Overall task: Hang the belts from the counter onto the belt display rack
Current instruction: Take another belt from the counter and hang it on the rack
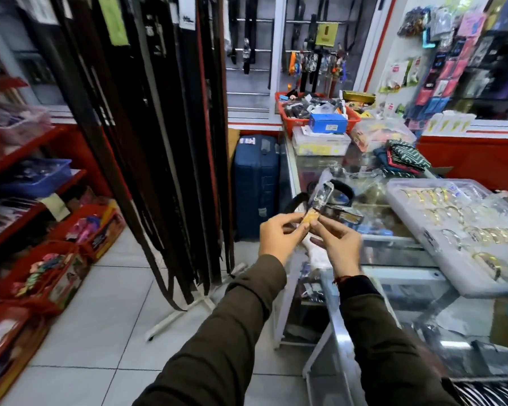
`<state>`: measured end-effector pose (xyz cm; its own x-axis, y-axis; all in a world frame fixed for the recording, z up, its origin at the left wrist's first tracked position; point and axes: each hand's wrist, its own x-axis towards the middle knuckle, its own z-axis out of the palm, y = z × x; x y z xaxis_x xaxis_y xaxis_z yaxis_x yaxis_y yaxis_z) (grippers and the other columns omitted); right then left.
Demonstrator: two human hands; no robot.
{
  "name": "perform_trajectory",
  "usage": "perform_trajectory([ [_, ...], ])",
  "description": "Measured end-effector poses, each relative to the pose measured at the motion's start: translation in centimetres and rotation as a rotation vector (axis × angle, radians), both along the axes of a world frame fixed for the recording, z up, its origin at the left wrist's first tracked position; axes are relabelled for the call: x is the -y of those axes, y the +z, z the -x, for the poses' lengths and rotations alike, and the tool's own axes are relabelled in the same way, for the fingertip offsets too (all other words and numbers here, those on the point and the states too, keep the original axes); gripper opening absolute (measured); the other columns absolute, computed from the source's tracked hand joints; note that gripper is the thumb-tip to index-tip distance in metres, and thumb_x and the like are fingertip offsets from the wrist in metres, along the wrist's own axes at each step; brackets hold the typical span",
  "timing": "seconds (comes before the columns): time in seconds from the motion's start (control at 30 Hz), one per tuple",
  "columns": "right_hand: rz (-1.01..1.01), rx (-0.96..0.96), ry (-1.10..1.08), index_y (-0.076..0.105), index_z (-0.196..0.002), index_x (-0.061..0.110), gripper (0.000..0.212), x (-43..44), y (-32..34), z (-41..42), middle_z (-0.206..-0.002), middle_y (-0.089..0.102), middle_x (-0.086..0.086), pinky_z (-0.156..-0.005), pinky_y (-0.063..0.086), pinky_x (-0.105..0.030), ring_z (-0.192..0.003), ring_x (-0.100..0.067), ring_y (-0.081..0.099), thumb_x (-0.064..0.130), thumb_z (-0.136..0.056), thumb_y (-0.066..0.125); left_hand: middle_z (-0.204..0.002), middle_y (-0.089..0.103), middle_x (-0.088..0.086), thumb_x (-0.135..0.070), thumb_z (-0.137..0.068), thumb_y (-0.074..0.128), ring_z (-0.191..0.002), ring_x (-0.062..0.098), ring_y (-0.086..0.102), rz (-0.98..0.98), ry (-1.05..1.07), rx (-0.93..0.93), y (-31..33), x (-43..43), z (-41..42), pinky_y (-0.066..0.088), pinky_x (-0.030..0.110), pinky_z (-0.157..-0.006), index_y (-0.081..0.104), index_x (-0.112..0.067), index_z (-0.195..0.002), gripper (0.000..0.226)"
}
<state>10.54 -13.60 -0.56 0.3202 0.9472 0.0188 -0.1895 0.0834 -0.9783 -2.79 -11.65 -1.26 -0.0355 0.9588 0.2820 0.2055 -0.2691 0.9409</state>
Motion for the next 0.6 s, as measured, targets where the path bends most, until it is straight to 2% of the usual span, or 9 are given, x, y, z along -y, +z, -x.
perform_trajectory([
  [0.07,-0.012,0.051,0.042,0.070,-0.114,-0.004,0.029,-0.7,0.4,2.0,-0.100,0.074,-0.019,-0.067,0.062,-0.025,-0.083,-0.022,0.071,0.005,-0.087,0.072,-0.101,0.080,0.002,-0.015,-0.084,0.081,-0.092,0.009,0.075,0.011,0.067,0.057,0.4,0.3,2.1,0.060,0.018,-0.082,0.080,-0.013,-0.111,0.027],
  [0.2,-0.069,0.115,0.120,0.073,-0.111,-0.002,0.026,-1.4,1.1,6.2,-0.098,0.075,-0.015,-0.064,0.061,-0.022,-0.072,-0.009,0.074,0.007,-0.086,0.074,-0.104,0.080,0.002,-0.014,-0.083,0.082,-0.099,0.010,0.074,0.000,0.169,0.112,1.0,0.9,6.3,0.058,0.022,-0.088,0.081,-0.014,-0.103,0.020],
  [0.33,-0.151,0.143,0.259,0.077,-0.108,0.011,0.020,-1.9,2.4,9.8,-0.093,0.079,-0.003,-0.072,0.062,-0.028,-0.090,-0.019,0.075,0.012,-0.088,0.072,-0.100,0.080,0.002,-0.007,-0.086,0.078,-0.094,0.002,0.073,-0.022,0.227,0.202,1.9,1.7,10.0,0.055,0.013,-0.080,0.080,-0.009,-0.105,0.020],
  [0.47,-0.264,0.189,0.394,0.072,-0.121,0.014,0.030,-2.9,4.9,13.5,-0.107,0.078,-0.006,-0.083,0.061,-0.033,-0.104,-0.018,0.073,0.014,-0.091,0.069,-0.098,0.078,-0.001,-0.006,-0.087,0.076,-0.092,-0.005,0.073,-0.077,0.286,0.288,4.3,1.4,13.6,0.054,0.011,-0.081,0.078,-0.006,-0.110,0.022],
  [0.53,-0.300,0.171,0.438,0.069,-0.126,0.014,0.034,-3.6,6.6,15.7,-0.107,0.077,-0.011,-0.084,0.061,-0.034,-0.104,-0.020,0.073,0.012,-0.092,0.068,-0.097,0.078,0.001,-0.005,-0.087,0.076,-0.090,-0.003,0.073,-0.108,0.312,0.339,6.2,0.7,15.5,0.055,0.015,-0.084,0.077,-0.006,-0.109,0.022],
  [0.6,-0.335,0.156,0.462,0.068,-0.127,0.011,0.036,-4.5,8.5,17.9,-0.106,0.076,-0.016,-0.086,0.061,-0.036,-0.104,-0.022,0.073,0.011,-0.091,0.068,-0.100,0.079,0.005,-0.005,-0.087,0.076,-0.095,0.004,0.075,-0.129,0.318,0.399,7.9,0.0,17.4,0.059,0.027,-0.091,0.077,-0.004,-0.110,0.023],
])
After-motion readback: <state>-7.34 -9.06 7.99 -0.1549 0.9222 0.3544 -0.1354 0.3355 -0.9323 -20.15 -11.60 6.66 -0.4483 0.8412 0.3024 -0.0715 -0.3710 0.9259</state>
